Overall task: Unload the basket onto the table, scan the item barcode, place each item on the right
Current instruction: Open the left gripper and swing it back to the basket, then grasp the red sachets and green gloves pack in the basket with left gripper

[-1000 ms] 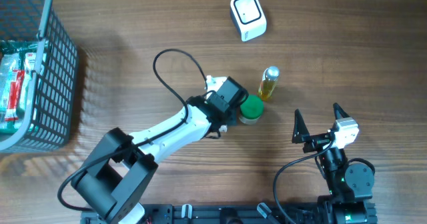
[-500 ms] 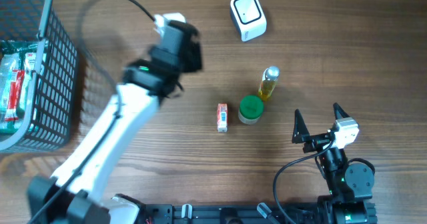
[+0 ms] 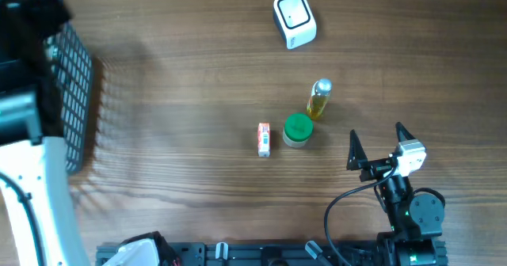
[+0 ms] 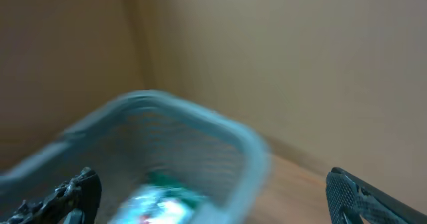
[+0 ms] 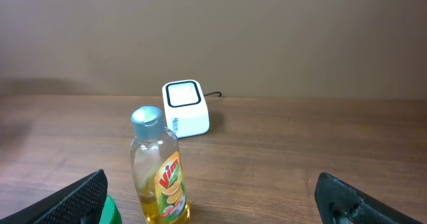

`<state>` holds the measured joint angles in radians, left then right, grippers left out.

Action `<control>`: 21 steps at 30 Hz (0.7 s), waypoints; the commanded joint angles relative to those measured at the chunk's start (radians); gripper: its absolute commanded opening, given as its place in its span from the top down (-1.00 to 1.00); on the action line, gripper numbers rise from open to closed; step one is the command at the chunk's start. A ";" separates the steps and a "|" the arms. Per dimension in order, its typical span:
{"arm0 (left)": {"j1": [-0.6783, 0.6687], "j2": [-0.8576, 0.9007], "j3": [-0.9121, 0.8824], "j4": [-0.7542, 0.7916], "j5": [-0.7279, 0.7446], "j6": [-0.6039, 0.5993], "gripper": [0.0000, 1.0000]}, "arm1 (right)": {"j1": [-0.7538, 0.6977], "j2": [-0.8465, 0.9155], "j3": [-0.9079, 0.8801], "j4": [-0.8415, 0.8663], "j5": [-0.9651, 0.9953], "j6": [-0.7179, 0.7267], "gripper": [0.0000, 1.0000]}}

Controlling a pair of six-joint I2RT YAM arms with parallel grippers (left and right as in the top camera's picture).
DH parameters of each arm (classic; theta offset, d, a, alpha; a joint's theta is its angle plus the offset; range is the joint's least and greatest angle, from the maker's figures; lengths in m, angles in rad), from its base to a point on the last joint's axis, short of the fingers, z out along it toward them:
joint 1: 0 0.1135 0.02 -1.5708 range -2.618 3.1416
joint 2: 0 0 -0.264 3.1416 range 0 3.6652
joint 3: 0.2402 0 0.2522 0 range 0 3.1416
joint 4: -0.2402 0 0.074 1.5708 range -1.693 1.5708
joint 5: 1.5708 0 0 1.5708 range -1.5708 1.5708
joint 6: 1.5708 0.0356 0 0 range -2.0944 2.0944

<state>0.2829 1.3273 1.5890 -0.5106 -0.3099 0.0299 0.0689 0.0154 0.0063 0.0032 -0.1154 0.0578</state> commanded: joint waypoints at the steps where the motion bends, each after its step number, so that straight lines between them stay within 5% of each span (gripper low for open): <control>1: 0.158 0.053 0.003 -0.006 0.059 0.159 -1.00 | -0.005 -0.004 -0.001 0.003 0.002 -0.003 -0.99; 8: 0.351 0.193 0.003 -0.033 0.226 0.262 -1.00 | -0.005 -0.004 -0.001 0.003 0.002 -0.003 -0.99; 13: 0.423 0.331 0.002 -0.095 0.235 0.386 -1.00 | -0.005 -0.004 -0.001 0.003 0.002 -0.003 -1.00; 21: 0.504 0.489 0.002 -0.120 0.294 0.425 -1.00 | -0.005 -0.004 -0.001 0.003 0.002 -0.003 -0.99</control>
<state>0.7555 1.7718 1.5887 -0.6300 -0.0765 0.3859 0.0692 0.0154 0.0063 0.0032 -0.1154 0.0578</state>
